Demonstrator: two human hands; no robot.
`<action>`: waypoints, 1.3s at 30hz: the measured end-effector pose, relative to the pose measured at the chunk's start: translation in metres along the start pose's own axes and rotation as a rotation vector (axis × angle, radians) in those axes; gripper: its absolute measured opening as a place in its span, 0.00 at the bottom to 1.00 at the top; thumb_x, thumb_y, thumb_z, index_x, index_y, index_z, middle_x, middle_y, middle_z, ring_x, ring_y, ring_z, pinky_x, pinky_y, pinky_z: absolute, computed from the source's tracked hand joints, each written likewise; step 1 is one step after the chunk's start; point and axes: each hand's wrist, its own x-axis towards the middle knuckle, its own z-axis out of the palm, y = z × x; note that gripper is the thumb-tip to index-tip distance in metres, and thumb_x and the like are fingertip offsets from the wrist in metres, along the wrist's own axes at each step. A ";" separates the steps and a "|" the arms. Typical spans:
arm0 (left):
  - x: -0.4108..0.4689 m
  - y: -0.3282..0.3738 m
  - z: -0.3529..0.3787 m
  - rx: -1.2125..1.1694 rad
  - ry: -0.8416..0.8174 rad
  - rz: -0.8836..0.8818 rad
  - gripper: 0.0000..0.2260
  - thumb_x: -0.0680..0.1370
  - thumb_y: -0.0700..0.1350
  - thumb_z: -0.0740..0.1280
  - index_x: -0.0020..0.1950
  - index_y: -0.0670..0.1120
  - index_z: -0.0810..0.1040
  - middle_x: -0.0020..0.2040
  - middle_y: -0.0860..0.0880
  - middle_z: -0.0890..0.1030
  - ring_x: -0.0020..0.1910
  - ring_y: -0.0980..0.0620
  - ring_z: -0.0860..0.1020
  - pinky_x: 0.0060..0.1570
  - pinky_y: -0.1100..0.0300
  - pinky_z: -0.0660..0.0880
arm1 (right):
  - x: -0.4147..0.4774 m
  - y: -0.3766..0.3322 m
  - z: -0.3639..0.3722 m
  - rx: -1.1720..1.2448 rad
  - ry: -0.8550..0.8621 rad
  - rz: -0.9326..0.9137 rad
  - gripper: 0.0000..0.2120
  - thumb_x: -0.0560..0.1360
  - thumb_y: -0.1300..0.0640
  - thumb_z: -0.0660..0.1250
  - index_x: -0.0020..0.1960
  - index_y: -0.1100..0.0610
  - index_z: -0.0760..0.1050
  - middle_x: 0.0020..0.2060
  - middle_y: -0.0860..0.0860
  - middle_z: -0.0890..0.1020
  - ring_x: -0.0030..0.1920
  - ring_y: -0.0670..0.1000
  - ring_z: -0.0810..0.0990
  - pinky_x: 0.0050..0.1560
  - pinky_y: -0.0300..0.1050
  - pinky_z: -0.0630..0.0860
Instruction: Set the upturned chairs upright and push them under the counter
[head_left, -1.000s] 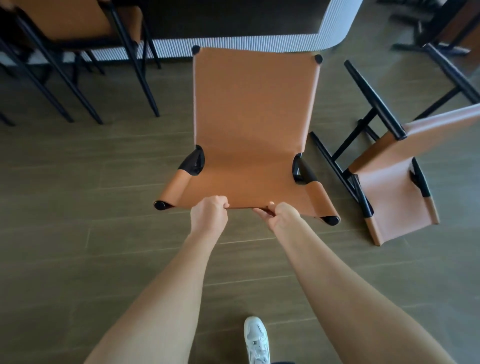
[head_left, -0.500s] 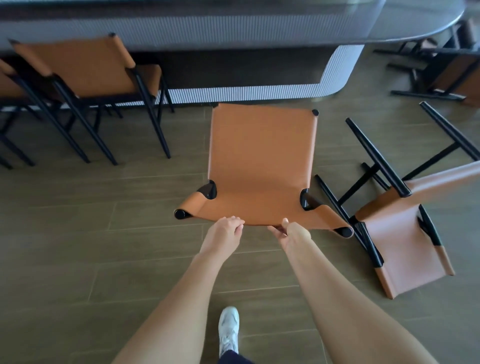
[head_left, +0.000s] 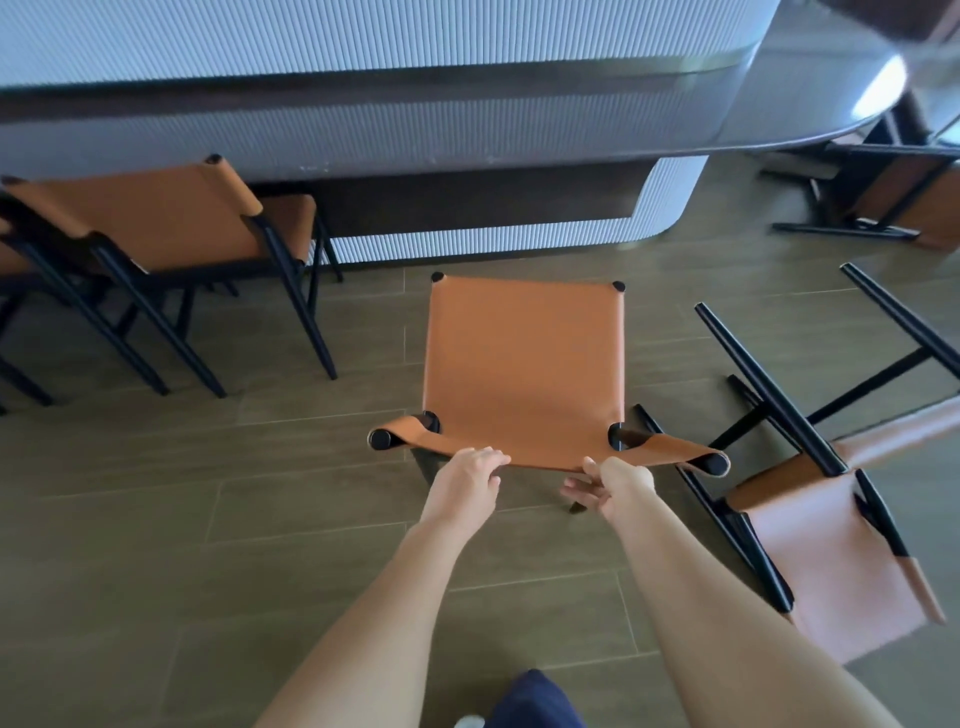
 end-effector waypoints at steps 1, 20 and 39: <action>0.010 0.000 -0.003 0.001 0.005 -0.003 0.16 0.81 0.39 0.61 0.67 0.47 0.76 0.69 0.49 0.75 0.70 0.54 0.68 0.64 0.64 0.63 | 0.004 -0.007 0.005 -0.024 -0.006 -0.007 0.20 0.77 0.76 0.56 0.67 0.66 0.65 0.46 0.59 0.80 0.41 0.62 0.81 0.33 0.59 0.80; 0.163 0.020 -0.038 -0.033 0.062 -0.184 0.09 0.79 0.45 0.64 0.58 0.48 0.79 0.58 0.50 0.80 0.49 0.51 0.79 0.48 0.63 0.70 | 0.068 -0.126 0.082 -0.015 -0.084 -0.062 0.11 0.73 0.76 0.65 0.54 0.68 0.71 0.44 0.61 0.78 0.24 0.56 0.82 0.28 0.45 0.81; 0.179 0.020 -0.045 -0.535 0.072 -0.298 0.10 0.78 0.47 0.66 0.59 0.55 0.78 0.61 0.59 0.78 0.72 0.54 0.67 0.68 0.56 0.65 | 0.079 -0.141 0.088 -0.043 -0.134 0.008 0.13 0.72 0.65 0.74 0.51 0.65 0.73 0.48 0.61 0.79 0.45 0.58 0.82 0.38 0.52 0.82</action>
